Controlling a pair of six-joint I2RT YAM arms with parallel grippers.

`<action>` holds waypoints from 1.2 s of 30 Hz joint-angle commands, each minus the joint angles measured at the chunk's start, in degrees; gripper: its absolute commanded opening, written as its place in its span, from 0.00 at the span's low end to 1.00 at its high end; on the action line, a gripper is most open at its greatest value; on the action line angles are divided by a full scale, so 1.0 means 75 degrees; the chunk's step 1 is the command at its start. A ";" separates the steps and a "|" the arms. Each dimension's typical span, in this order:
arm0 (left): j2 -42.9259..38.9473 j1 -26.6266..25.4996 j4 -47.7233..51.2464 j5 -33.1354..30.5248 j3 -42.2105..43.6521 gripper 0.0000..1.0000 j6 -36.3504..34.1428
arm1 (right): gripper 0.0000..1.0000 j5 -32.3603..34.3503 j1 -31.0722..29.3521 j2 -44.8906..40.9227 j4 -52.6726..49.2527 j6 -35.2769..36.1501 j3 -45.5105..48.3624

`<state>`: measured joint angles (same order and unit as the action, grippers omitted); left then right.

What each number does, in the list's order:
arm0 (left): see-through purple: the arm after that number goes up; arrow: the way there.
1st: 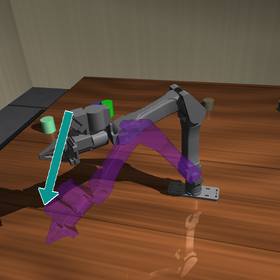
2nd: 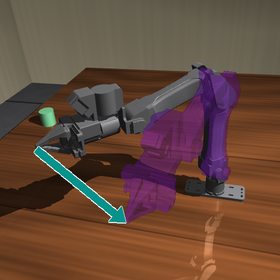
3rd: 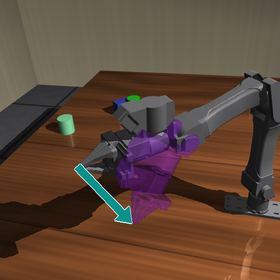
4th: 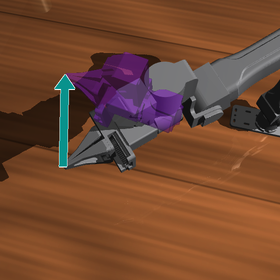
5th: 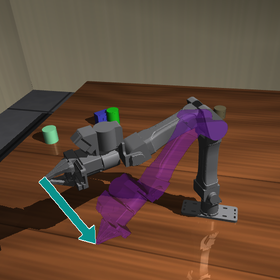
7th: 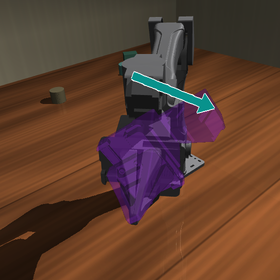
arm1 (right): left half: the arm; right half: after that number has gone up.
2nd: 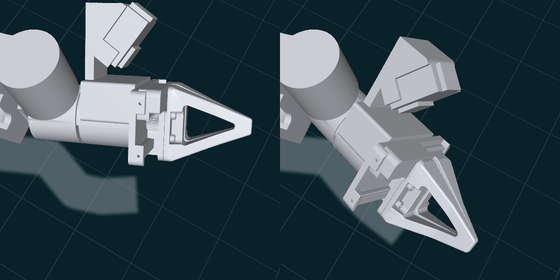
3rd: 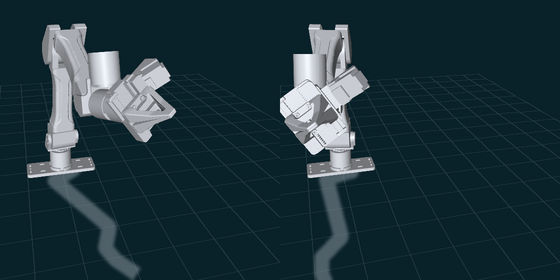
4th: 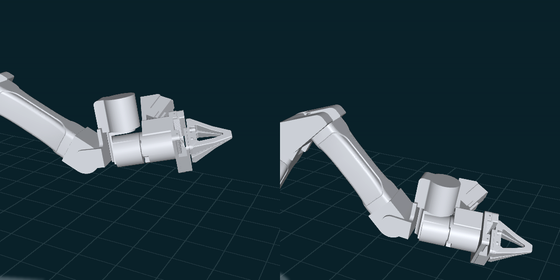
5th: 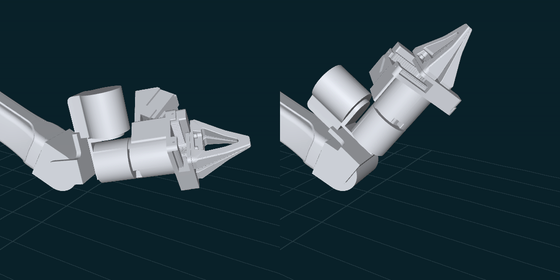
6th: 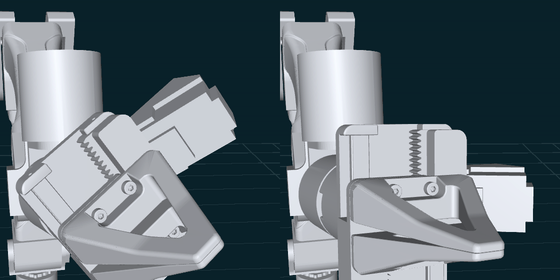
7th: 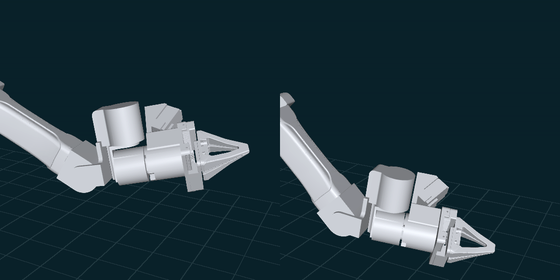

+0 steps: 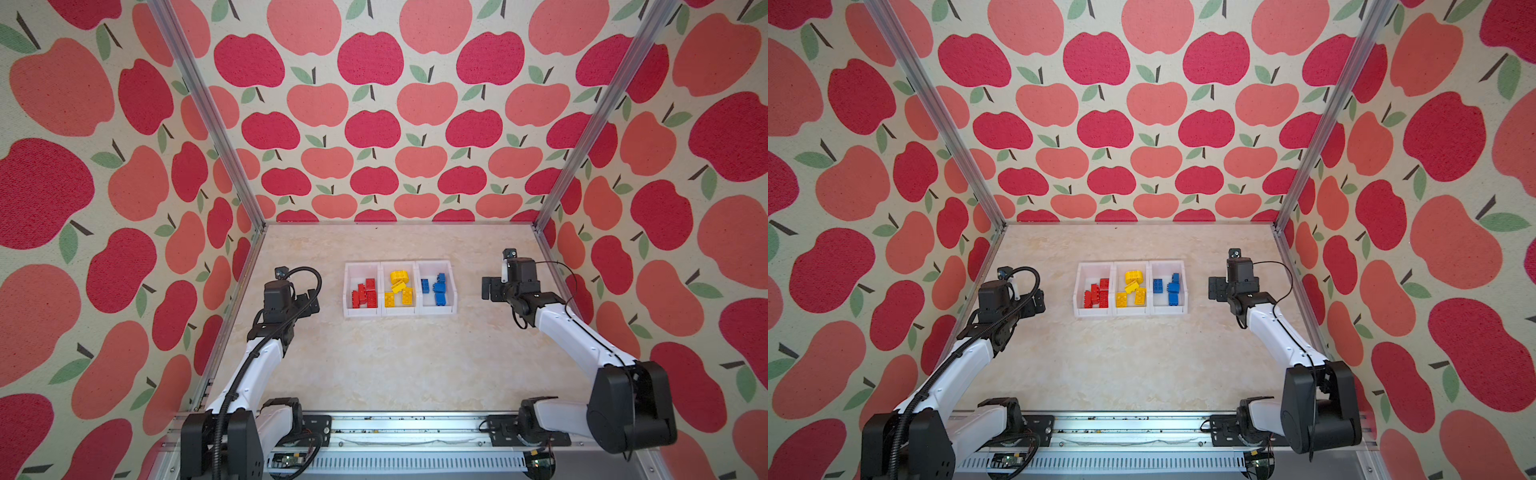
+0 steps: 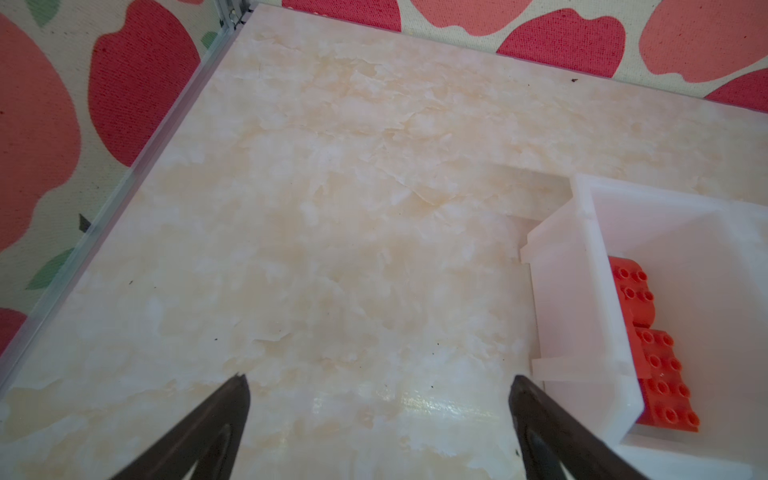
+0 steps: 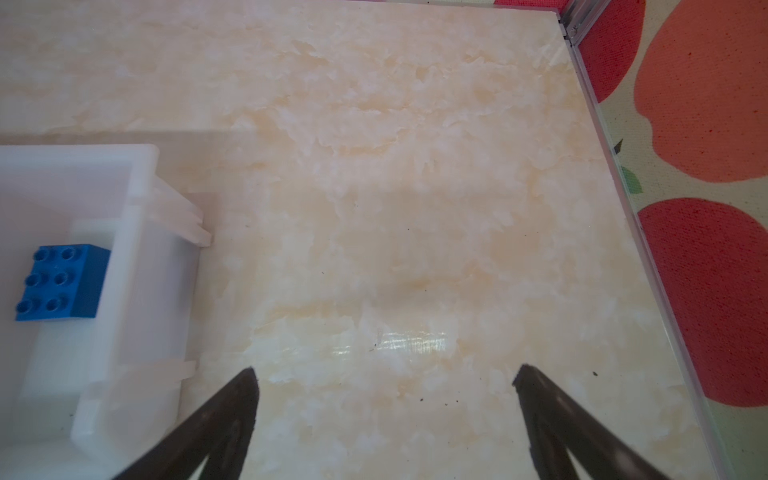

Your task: Sort the legos into containers by color

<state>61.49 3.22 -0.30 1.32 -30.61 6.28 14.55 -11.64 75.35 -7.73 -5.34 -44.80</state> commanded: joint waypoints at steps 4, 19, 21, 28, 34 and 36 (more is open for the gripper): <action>0.0484 0.0541 -0.2536 0.0369 0.0813 0.99 -0.0487 | 0.99 -0.0086 0.0517 0.0399 0.2630 0.0929 0.0954; 0.2249 0.0717 -0.5873 0.0585 0.1338 1.00 -0.0510 | 0.99 -0.1109 0.1288 0.1317 0.6410 0.0806 0.2372; 0.2517 0.0719 -0.6252 0.0610 0.1360 1.00 -0.0510 | 0.99 -0.1144 0.1293 0.1479 0.6856 0.0802 0.2558; 0.3513 0.0712 -0.7529 0.0470 0.1560 1.00 -0.0451 | 0.99 -0.1366 0.1294 0.1748 0.7773 0.0854 0.2929; 0.3928 0.0637 -0.7916 0.0261 0.1597 1.00 -0.0453 | 0.99 -0.0988 0.1262 0.2050 0.8881 0.0807 0.3370; 0.4066 0.0635 -0.8003 0.0159 0.1569 1.00 -0.0437 | 0.99 -0.0932 0.1253 0.2070 0.9081 0.0816 0.3443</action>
<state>90.85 8.21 -55.88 3.97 -19.27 3.05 5.91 -2.22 90.61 54.65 1.48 -19.68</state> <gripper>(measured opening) 0.996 0.993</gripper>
